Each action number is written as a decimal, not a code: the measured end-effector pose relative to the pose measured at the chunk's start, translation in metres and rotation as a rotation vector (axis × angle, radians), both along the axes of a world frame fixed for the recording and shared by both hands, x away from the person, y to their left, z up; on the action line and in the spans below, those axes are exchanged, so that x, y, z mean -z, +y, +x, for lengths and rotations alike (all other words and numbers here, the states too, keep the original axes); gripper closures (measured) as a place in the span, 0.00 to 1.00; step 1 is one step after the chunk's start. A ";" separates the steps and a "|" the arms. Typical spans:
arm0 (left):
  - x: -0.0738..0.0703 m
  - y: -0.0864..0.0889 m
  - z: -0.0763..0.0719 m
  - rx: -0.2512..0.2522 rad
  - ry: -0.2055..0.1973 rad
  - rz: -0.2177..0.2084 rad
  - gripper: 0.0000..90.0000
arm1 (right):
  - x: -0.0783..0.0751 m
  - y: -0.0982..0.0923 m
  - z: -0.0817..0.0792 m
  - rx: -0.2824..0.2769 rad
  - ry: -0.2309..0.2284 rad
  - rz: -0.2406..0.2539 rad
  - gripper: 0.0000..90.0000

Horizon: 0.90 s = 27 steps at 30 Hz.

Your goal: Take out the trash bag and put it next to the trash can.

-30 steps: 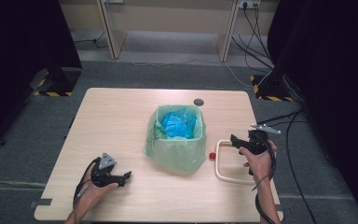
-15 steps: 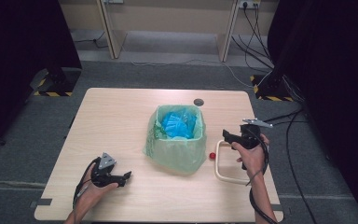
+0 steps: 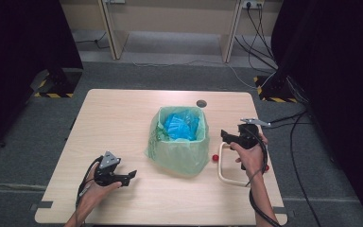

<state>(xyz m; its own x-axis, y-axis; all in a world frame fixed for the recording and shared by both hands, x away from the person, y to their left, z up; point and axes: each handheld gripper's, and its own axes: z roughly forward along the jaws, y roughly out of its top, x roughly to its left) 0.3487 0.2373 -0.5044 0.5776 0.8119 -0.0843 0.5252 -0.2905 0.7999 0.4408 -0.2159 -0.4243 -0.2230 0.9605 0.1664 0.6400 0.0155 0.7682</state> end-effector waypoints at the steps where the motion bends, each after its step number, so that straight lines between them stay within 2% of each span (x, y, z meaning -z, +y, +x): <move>1: 0.000 0.000 0.000 0.000 0.000 0.000 0.16 | 0.000 0.000 0.000 0.000 0.000 0.000 0.19; 2: -0.006 -0.006 0.001 0.016 -0.015 -0.011 0.16 | -0.001 0.001 0.000 0.001 0.000 -0.001 0.19; 7: -0.016 -0.019 0.006 0.043 -0.032 -0.027 0.16 | -0.003 0.003 0.001 -0.007 -0.001 -0.008 0.19; 10: -0.028 -0.033 0.012 0.074 -0.045 -0.046 0.16 | -0.005 0.005 0.001 -0.009 -0.001 -0.010 0.20; 15: -0.040 -0.049 0.018 0.098 -0.071 -0.066 0.16 | -0.005 0.004 0.001 -0.009 0.000 -0.011 0.20; 21: -0.050 -0.062 0.023 0.121 -0.083 -0.085 0.17 | -0.002 0.001 0.001 -0.006 0.006 -0.007 0.20; 25: -0.054 -0.073 0.028 0.138 -0.085 -0.092 0.27 | 0.000 0.000 0.000 -0.006 0.010 -0.004 0.20; 27: -0.055 -0.074 0.029 0.139 -0.082 -0.093 0.36 | 0.000 -0.001 0.001 -0.007 0.010 -0.006 0.20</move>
